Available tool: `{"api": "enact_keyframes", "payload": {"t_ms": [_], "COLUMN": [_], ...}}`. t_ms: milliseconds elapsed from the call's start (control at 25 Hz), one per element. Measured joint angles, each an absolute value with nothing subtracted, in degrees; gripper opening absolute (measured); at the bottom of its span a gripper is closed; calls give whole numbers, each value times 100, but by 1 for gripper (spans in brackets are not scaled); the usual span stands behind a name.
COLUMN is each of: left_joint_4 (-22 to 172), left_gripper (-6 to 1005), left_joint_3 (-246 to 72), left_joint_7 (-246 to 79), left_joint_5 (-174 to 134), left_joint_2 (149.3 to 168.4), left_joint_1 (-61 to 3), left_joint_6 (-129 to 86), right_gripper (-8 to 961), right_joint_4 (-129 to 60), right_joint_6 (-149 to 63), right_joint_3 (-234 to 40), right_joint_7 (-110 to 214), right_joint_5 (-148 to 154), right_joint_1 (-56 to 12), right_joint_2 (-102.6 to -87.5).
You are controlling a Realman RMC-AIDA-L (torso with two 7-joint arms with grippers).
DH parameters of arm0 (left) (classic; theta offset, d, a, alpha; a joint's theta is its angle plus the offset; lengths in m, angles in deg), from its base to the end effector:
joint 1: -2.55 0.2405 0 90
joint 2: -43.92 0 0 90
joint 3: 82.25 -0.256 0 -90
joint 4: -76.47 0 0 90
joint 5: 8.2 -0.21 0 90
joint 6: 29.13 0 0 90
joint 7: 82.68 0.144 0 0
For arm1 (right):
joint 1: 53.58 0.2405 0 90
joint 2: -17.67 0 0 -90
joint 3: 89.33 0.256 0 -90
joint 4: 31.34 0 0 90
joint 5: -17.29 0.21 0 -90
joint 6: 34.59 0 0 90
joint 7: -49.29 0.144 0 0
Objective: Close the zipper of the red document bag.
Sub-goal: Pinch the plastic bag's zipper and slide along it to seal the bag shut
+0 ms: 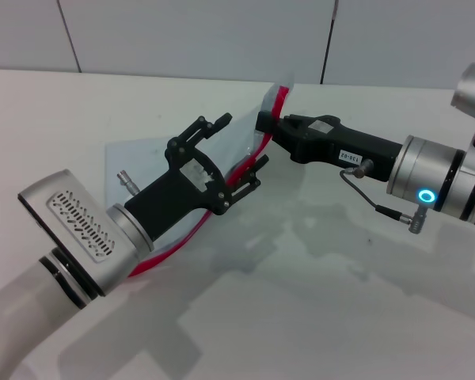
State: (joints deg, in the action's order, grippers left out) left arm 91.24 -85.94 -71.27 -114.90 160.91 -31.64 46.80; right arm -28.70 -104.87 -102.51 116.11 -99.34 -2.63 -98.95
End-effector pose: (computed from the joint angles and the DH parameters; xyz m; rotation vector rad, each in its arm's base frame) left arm -0.2432 0.3188 -0.0763 -2.0764 0.1409 -0.7081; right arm 0.1816 0.3848 -0.0766 -2.5161 0.8767 1.0607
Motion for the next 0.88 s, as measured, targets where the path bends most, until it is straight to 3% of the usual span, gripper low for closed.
{"api": "enact_keyframes", "payload": {"t_ms": [240, 680, 880], "left_joint_4": [9124, 9124, 9124], "left_gripper": [741, 319, 291], "left_joint_3": [-8594, -8594, -8594], "left_joint_7": [-7125, -7123, -6937], "left_joint_5": [-11482, -11479, -11479], "left_joint_2": [16091, 16084, 16082], "left_joint_1": [-3164, -3164, -3160], "left_joint_6": [4680, 4703, 4723], "right_gripper": [12, 12, 11], "right_joint_4": [-2870, -2870, -2870], "right_joint_6": [-10502, -10502, -10476], "right_joint_3": [-10251, -10251, -10252], "right_joint_7": [11625, 11631, 11634], "right_joint_5": [-9937, -9951, -9952], "right_joint_1": [-261, -260, -261], "right_joint_2": [-9887, -9886, -9887]}}
